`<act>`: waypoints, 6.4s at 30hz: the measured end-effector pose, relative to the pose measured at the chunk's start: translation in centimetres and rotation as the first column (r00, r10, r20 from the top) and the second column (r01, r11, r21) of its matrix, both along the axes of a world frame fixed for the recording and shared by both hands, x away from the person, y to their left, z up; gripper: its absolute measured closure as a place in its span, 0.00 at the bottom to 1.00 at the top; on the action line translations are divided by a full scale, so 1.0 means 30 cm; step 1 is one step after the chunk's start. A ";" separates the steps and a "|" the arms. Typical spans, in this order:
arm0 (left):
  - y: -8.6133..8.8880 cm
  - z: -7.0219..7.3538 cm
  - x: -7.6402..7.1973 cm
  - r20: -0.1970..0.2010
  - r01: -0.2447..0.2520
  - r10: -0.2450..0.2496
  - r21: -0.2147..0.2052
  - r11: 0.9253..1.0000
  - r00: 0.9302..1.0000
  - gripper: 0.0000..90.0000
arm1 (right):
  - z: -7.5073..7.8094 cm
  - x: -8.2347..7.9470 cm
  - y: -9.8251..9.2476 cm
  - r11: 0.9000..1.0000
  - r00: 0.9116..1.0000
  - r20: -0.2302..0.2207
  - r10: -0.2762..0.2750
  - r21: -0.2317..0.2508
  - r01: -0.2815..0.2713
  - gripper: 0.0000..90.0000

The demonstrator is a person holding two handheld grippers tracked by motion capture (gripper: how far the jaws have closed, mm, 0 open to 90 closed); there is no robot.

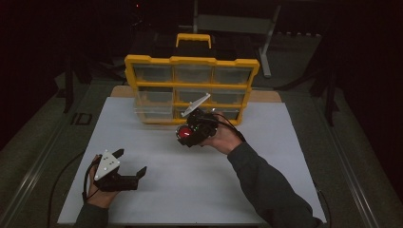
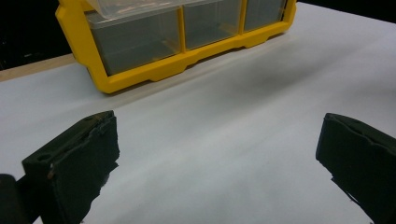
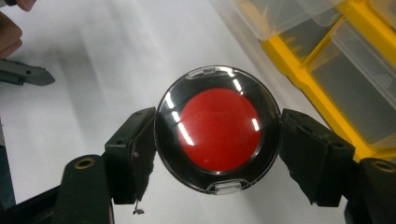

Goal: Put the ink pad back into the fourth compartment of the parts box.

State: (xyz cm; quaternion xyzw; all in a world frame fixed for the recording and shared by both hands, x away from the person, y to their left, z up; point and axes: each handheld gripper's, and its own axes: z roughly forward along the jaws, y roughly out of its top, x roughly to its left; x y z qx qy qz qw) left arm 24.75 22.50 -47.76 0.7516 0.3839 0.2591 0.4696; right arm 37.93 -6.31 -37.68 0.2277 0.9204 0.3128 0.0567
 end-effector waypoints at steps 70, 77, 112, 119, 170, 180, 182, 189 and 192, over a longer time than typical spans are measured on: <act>0.003 -0.001 0.000 0.000 0.001 -0.001 -0.002 1.000 1.000 0.00 | 0.236 0.205 0.086 0.990 0.994 0.050 -0.094 0.113 0.088 0.33; 0.002 -0.001 0.000 0.000 0.001 -0.001 -0.001 1.000 1.000 0.00 | 0.244 0.223 0.090 0.987 0.993 0.051 -0.102 0.129 0.095 0.33; 0.005 -0.001 0.000 0.000 0.003 -0.003 0.000 1.000 1.000 0.00 | 0.193 0.269 0.182 0.971 0.991 0.029 -0.131 0.207 0.122 0.33; 0.006 -0.001 0.000 0.001 0.003 -0.003 0.000 1.000 1.000 0.00 | 0.175 0.270 0.200 0.971 0.991 0.023 -0.132 0.204 0.124 0.33; 0.001 -0.003 -0.001 -0.001 0.006 -0.006 0.009 1.000 1.000 0.00 | 0.177 0.239 0.198 0.993 0.994 0.067 -0.085 0.091 0.079 0.15; 0.000 -0.003 -0.001 0.000 0.006 -0.006 0.011 1.000 1.000 0.00 | 0.192 0.212 0.184 0.998 0.995 0.085 -0.050 0.029 0.048 0.15; 0.001 -0.003 -0.001 -0.001 0.006 -0.006 0.010 1.000 1.000 0.00 | 0.191 0.211 0.181 0.999 0.995 0.092 -0.045 0.014 0.043 0.15; 0.001 -0.004 -0.001 -0.001 0.006 -0.006 0.008 1.000 1.000 0.00 | 0.189 0.206 0.169 0.999 0.995 0.091 -0.033 -0.021 0.035 0.14; 0.001 -0.004 -0.001 -0.003 0.005 -0.005 0.009 1.000 1.000 0.00 | 0.187 0.204 0.159 0.999 0.995 0.092 -0.029 -0.034 0.032 0.14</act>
